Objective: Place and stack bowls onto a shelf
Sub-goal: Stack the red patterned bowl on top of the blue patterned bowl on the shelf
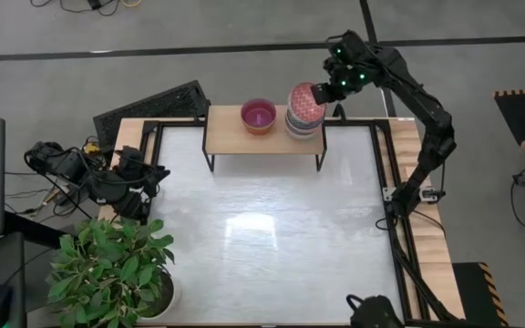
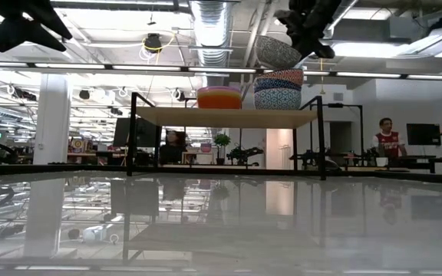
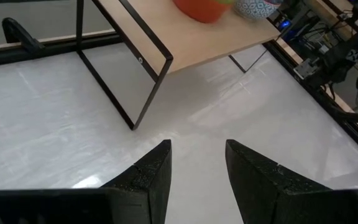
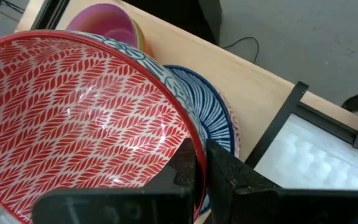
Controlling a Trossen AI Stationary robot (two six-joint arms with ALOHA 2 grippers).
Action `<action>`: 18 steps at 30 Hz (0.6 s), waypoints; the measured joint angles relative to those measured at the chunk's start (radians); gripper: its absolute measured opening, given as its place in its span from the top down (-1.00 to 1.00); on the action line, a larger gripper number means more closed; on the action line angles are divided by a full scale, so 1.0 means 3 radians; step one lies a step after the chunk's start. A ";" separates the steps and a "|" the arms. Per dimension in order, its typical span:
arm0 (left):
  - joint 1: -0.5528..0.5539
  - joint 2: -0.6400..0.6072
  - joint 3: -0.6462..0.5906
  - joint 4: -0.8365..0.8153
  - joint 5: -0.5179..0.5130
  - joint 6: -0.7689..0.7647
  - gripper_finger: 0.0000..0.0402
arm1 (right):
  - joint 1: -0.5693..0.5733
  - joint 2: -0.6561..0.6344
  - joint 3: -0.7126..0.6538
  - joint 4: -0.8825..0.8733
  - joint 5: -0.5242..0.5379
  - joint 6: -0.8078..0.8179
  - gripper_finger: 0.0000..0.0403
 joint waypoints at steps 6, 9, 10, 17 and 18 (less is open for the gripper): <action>0.0001 0.0000 0.0000 -0.0001 -0.0033 0.0001 0.33 | -0.0024 0.0043 0.0001 -0.0018 -0.0003 -0.0008 0.81; 0.0001 0.0000 0.0000 -0.0002 -0.0034 0.0001 0.33 | -0.0042 0.0088 0.0000 -0.0111 0.0069 -0.0032 0.81; 0.0000 0.0000 0.0000 -0.0002 -0.0035 0.0000 0.33 | -0.0035 0.0101 0.0000 -0.0112 0.0072 -0.0033 0.81; 0.0000 0.0000 0.0000 -0.0002 -0.0037 0.0001 0.33 | -0.0054 0.0107 0.0000 -0.0054 0.0075 -0.0033 0.81; 0.0000 0.0000 0.0000 -0.0003 -0.0038 0.0001 0.33 | -0.0065 0.0107 0.0000 -0.0071 0.0074 -0.0034 0.81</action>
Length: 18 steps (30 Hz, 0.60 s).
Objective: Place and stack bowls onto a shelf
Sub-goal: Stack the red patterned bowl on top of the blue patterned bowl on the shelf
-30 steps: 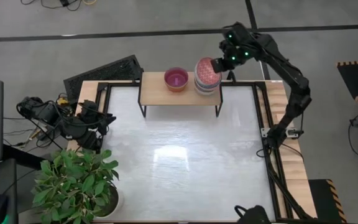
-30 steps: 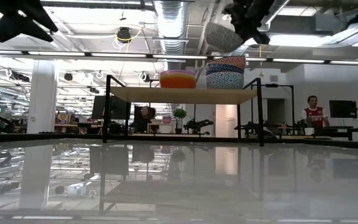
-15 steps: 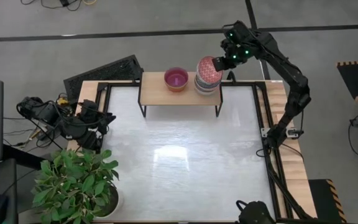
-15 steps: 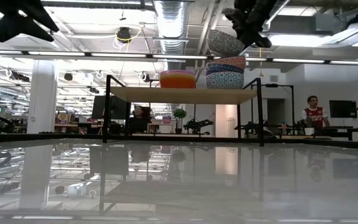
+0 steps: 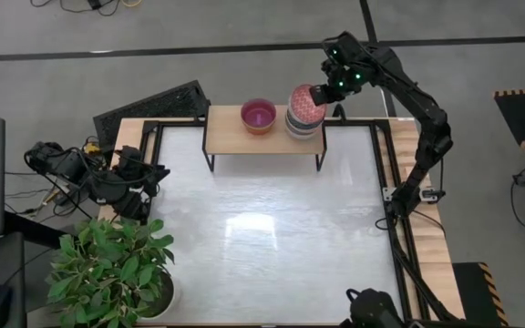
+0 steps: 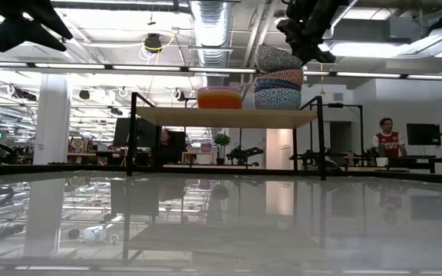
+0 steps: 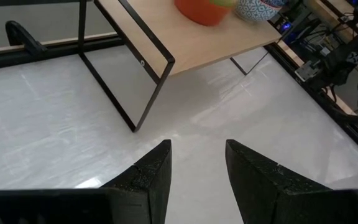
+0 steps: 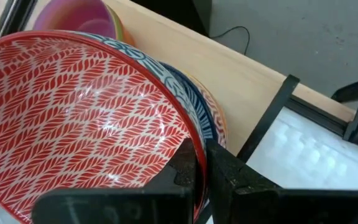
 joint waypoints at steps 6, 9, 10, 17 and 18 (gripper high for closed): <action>-0.0001 0.0000 0.0000 -0.0008 0.0001 0.0010 0.33 | -0.0020 0.0000 0.0000 -0.0038 0.0003 0.0000 0.81; 0.0000 0.0000 0.0000 -0.0010 0.0001 0.0010 0.33 | -0.0023 0.0000 0.0000 -0.0048 0.0007 0.0000 0.81; 0.0000 0.0000 0.0000 -0.0010 0.0001 0.0011 0.33 | -0.0031 0.0000 0.0000 -0.0052 0.0008 0.0001 0.81; 0.0000 0.0000 0.0000 -0.0012 0.0001 0.0008 0.33 | -0.0036 0.0000 0.0000 -0.0107 0.0022 0.0001 0.81; 0.0000 0.0000 0.0000 -0.0012 0.0001 0.0007 0.33 | -0.0035 0.0000 0.0000 -0.0103 0.0022 0.0001 0.81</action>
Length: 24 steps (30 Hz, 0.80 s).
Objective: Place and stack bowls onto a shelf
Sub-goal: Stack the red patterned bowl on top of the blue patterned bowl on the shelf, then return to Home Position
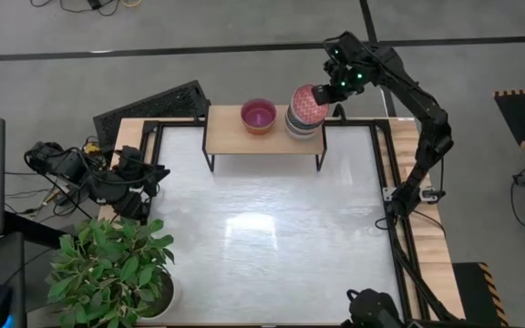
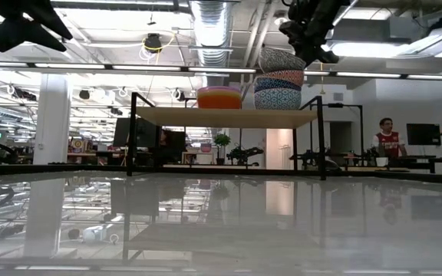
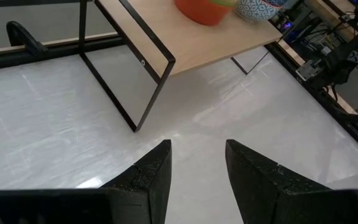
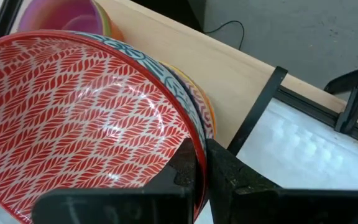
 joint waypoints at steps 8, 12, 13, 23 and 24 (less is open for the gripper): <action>0.0000 0.0000 0.0000 0.0000 0.0001 0.0003 0.33 | 0.0002 0.0000 0.0000 0.0008 0.0064 0.0049 0.67; 0.0000 0.0000 0.0000 0.0000 0.0001 0.0003 0.33 | 0.0002 0.0000 0.0000 0.0009 0.0066 0.0090 0.47; 0.0000 0.0000 0.0000 0.0000 0.0001 0.0003 0.33 | 0.0002 -0.0001 0.0000 0.0020 0.0066 0.0090 0.44; 0.0000 0.0000 0.0000 0.0000 0.0001 0.0004 0.33 | 0.0003 -0.0006 0.0000 0.0039 0.0062 0.0089 0.42; 0.0000 0.0000 0.0000 0.0000 0.0001 0.0004 0.33 | 0.0003 -0.0006 0.0000 0.0069 0.0062 0.0088 0.42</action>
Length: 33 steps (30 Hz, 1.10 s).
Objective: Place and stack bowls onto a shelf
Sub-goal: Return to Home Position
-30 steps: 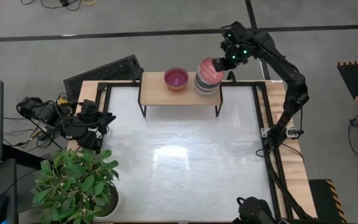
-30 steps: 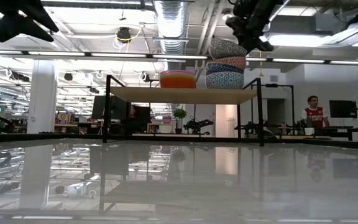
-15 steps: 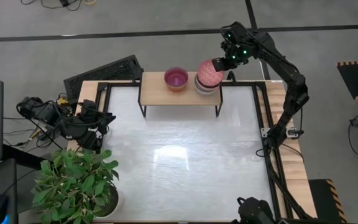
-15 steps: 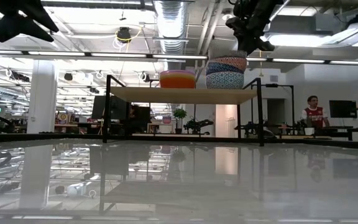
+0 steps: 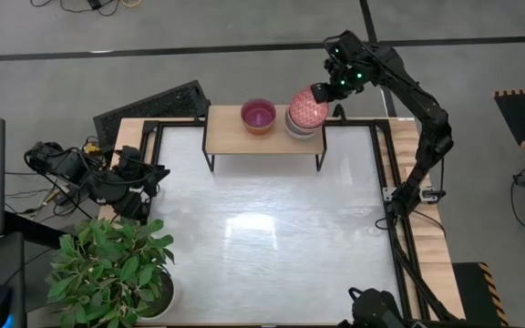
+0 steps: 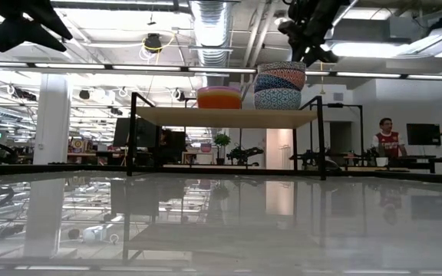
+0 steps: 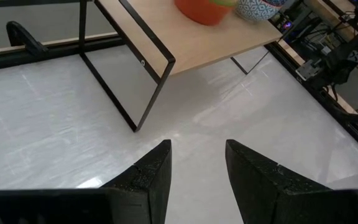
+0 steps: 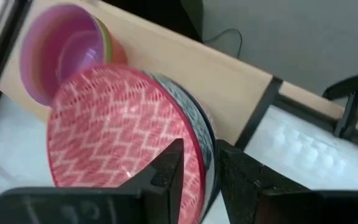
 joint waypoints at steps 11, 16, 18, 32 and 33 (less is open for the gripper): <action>-0.0001 0.0000 0.0000 0.0019 -0.0003 -0.0092 0.33 | -0.0008 -0.0025 0.0180 0.0267 -0.0015 -0.0001 0.41; -0.0001 0.0000 0.0000 0.0019 -0.0027 -0.0156 0.33 | -0.0008 -0.0025 0.0515 0.0269 -0.0014 -0.0002 0.41; 0.0000 0.0000 0.0001 0.0044 -0.0028 -0.0160 0.33 | -0.0008 -0.0025 0.0682 0.0268 -0.0014 -0.0009 0.41; -0.0001 0.0000 0.0000 0.0997 -0.0019 0.0667 0.33 | 0.0371 -0.0407 0.1131 0.0257 -0.0014 -0.0920 0.41; 0.0000 0.0000 0.0000 0.1016 -0.0018 0.0785 0.33 | 0.0380 -0.0447 0.1129 0.0206 -0.0014 -0.0923 0.41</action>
